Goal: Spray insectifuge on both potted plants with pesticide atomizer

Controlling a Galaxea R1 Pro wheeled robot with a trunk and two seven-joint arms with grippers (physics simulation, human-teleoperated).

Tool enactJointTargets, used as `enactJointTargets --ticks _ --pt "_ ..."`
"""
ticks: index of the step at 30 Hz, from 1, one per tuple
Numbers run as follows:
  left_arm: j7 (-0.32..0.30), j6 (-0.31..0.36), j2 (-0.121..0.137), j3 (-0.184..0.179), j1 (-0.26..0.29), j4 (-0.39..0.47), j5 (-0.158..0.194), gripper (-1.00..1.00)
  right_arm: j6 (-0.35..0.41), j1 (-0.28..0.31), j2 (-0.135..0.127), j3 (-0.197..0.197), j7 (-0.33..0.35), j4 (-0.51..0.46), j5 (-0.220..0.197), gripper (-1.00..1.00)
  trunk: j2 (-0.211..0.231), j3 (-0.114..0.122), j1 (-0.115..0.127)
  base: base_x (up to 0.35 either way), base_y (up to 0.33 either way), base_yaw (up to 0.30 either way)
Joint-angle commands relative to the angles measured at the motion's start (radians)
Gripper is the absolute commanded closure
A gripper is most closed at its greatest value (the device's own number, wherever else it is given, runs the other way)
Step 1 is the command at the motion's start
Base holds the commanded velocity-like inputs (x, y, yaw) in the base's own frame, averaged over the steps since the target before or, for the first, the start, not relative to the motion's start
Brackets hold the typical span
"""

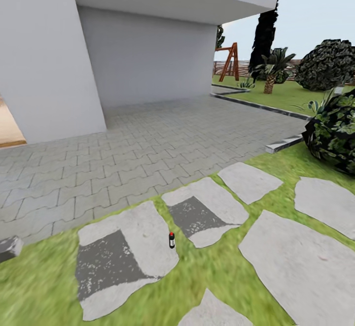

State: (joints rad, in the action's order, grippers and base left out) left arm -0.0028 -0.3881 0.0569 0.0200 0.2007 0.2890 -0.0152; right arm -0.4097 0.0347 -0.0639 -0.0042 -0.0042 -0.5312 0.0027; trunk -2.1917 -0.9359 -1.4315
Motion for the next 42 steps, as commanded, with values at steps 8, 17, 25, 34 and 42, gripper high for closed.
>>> enactJointTargets --ticks 8,17,25,34,42 --pt "0.0 -0.003 0.0 0.002 0.0 -0.001 -0.002 -1.0 -0.003 0.001 -0.001 0.0 0.0 0.0 0.0 -1.0 0.0 -0.006 0.0 0.0 0.309 -0.289" --pt "0.0 -0.003 0.0 0.002 0.0 -0.001 -0.002 -1.0 -0.003 0.001 -0.001 0.0 0.0 0.0 0.0 -1.0 0.0 -0.012 0.0 0.0 0.309 -0.289" --pt "0.0 -0.003 0.0 0.002 0.0 -0.001 -0.002 -1.0 -0.003 0.001 0.0 0.0 0.0 0.0 0.0 -1.0 0.0 -0.018 0.0 0.0 0.309 -0.289" --pt "0.0 -0.003 0.0 0.002 0.0 -0.001 -0.002 -1.0 -0.003 0.0 0.0 0.0 0.0 0.002 0.0 -1.0 0.0 -0.024 0.0 0.0 0.309 -0.289" --pt "0.0 -0.003 0.0 0.002 0.0 -0.001 -0.002 -1.0 -0.003 0.001 -0.001 0.0 0.0 0.002 0.0 -1.0 0.0 -0.029 0.0 0.0 0.309 -0.289"
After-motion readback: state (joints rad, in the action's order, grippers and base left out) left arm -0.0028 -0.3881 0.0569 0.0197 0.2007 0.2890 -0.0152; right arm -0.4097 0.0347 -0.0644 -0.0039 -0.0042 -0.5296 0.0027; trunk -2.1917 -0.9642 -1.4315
